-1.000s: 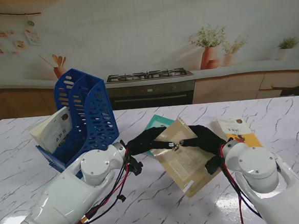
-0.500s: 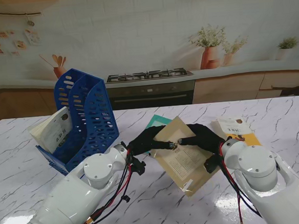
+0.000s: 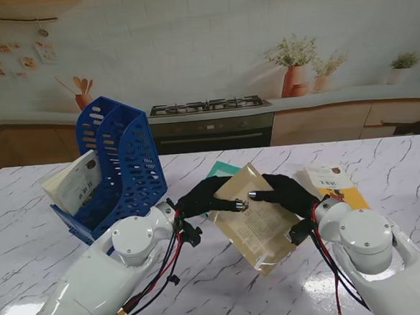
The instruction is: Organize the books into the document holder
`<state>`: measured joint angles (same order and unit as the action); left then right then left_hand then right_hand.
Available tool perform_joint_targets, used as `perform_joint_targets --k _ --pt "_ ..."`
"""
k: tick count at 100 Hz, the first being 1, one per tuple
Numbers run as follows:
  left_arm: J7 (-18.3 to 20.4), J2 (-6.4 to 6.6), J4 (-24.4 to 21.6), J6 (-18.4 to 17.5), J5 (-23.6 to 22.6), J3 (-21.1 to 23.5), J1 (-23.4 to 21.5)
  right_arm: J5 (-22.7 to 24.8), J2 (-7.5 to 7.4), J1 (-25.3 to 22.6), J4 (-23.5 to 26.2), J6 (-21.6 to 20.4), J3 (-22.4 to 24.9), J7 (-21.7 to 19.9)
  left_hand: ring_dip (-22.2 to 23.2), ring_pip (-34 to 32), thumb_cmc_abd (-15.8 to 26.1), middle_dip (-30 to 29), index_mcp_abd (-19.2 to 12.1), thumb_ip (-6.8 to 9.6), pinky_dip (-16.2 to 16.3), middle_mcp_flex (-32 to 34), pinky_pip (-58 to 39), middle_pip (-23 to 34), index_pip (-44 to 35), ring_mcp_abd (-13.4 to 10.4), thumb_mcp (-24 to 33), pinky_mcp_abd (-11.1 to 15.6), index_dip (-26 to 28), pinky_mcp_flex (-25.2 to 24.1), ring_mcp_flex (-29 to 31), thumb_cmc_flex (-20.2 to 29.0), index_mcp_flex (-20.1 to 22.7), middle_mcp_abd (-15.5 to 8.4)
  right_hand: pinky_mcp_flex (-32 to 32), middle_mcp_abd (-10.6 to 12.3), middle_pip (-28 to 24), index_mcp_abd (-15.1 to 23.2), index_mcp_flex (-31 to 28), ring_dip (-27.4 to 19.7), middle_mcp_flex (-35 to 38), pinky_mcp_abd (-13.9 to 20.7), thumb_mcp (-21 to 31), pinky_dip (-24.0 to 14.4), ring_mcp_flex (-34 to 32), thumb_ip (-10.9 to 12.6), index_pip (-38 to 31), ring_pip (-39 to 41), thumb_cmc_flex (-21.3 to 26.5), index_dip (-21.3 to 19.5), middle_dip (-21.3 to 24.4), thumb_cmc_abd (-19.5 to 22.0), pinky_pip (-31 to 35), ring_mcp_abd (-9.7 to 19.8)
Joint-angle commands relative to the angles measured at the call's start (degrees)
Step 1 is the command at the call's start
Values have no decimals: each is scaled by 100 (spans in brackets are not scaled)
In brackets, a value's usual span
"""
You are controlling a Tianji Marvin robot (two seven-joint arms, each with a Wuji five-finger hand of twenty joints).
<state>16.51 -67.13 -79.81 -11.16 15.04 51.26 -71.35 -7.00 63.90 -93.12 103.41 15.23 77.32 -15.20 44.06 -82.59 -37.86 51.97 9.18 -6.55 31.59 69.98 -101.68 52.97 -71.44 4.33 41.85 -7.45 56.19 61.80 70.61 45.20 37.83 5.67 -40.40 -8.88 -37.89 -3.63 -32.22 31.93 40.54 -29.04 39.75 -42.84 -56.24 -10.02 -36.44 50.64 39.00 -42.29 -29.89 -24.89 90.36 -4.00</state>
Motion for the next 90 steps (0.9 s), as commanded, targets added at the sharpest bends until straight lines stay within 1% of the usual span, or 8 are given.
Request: perform_joint_targets --k 1,12,20,33,43,53,72,90 --pt "107 10 -132 -44 27 54 -76 -43 71 -44 13 -45 18 135 -58 -455 11 -51 -278 349 117 533 -1477 103 -1068 -356 838 865 285 78 247 249 610 -78 138 27 170 -71 -216 -177 -219 346 -216 100 136 411 611 -376 -526 -425 143 434 -145 -73" --pt "169 53 -220 22 -16 164 -139 -46 95 -51 33 -42 54 239 -82 -479 -16 -72 -240 401 132 562 -1487 114 -1087 -340 921 856 304 79 246 225 617 -95 699 37 451 -185 16 -439 -519 -77 -562 247 557 425 1085 -1270 -845 -452 283 484 -732 -237" --pt "219 77 -282 94 -24 240 -183 -19 111 -40 50 -21 70 314 -91 -492 -22 -80 -206 420 138 570 -1495 118 -1092 -325 951 845 316 79 247 238 610 -75 908 47 420 -249 175 -525 -643 -201 -729 287 739 418 1241 -1628 -985 -450 223 532 -942 -287" --pt "257 112 -392 222 -69 373 -257 -6 157 -24 69 10 98 513 -106 -509 -17 -89 -177 443 146 576 -1502 124 -1096 -314 976 831 331 79 246 234 607 -73 1668 38 682 -332 412 -718 -1101 -332 -961 400 1343 419 1538 -2353 -1088 -383 303 609 -1530 -352" --pt "257 154 -560 361 -190 544 -362 58 235 -32 68 -47 95 876 -115 -514 -11 -95 -172 450 147 576 -1501 126 -1095 -312 980 830 337 80 245 231 603 -72 1886 36 761 -349 469 -751 -1185 -324 -1005 431 1481 426 1606 -2508 -1074 -349 364 593 -1710 -320" --pt "251 208 -811 558 -350 794 -507 98 273 -66 95 -58 147 1049 -126 -515 18 -97 -170 450 149 558 -1501 129 -1094 -312 960 830 351 80 244 222 578 -76 1940 51 752 -350 493 -750 -1176 -317 -1012 437 1497 432 1637 -2546 -1066 -328 377 583 -1772 -303" --pt "150 290 -1384 951 -750 1369 -862 213 271 -203 181 -18 274 1098 -138 -519 26 -95 -188 457 150 545 -1501 141 -1096 -312 941 830 384 80 243 227 566 -78 1945 83 380 -336 397 -716 -1066 -302 -1063 408 1467 445 1529 -2553 -1023 -372 172 591 -1827 -265" --pt "-20 343 -2103 1366 -1175 1986 -1316 281 267 -274 183 -5 332 1112 -146 -525 45 -89 -195 458 142 527 -1494 153 -1081 -287 918 808 411 79 241 229 561 -67 1955 105 280 -331 465 -710 -1055 -312 -1081 409 1471 449 1506 -2549 -1010 -405 81 588 -1854 -261"
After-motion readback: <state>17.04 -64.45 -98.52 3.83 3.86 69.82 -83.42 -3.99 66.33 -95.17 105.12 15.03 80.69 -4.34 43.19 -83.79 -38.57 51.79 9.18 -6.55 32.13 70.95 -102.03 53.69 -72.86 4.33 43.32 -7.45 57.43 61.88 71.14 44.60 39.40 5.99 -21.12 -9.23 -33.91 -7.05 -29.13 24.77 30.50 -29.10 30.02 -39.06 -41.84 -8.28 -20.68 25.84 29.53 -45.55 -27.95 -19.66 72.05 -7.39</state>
